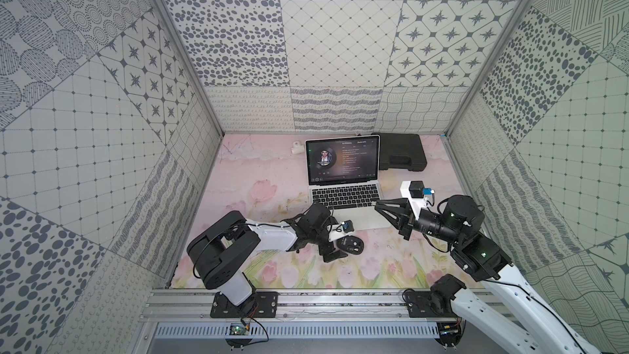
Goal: Remove the wireless mouse receiver from the laptop
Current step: Insert the USB plug into the mouse.
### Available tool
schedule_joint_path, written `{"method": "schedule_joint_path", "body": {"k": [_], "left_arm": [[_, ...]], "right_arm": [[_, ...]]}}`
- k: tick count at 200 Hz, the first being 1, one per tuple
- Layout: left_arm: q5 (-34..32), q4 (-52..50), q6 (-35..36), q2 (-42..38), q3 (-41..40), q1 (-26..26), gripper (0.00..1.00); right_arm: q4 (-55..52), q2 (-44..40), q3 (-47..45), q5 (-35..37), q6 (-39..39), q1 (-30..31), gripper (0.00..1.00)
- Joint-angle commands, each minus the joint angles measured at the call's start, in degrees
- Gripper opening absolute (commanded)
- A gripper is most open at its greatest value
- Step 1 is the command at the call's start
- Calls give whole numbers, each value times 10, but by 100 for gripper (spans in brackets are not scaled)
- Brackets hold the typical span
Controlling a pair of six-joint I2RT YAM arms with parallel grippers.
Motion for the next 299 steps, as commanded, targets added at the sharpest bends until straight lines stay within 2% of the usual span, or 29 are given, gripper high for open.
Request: {"method": "schedule_joint_path", "body": {"k": [1,38,59,95,121,148,169,238,255,270,281,299], "left_arm": [[66,-34,48,21,9,9,99],[73,-24,55,43,13,9,99],[76,-34,60,46,15,10,95],[82,-59,64,35,6,10,80],[94,-77,62,38,12,10,59],[99,-110,56,43,32,10,43],[100,-102,37,27,26,10,38],[82,-109,-97,-39,21,8,18],[54,-109,-116,-56,16,4,12],[11,-96,-127,-83,0,-4,13],[-28,-73,-133,-107,-19,-15,2],[-64,-55,-137,-141,-42,-25,0]], "right_arm": [[17,-3,-6,-2,2,-3,3],[17,1,-7,-4,2,-4,3],[18,2,-8,-2,3,-4,4],[17,2,-9,1,2,-5,3],[19,8,-9,-1,5,-5,3],[6,16,1,11,30,-10,3],[-36,29,20,33,48,-12,3],[-148,13,42,127,266,-14,2],[-189,12,42,144,311,-14,2],[-220,19,43,134,347,-14,3],[-226,21,38,116,373,-15,3],[-226,24,28,90,432,-14,4]]}}
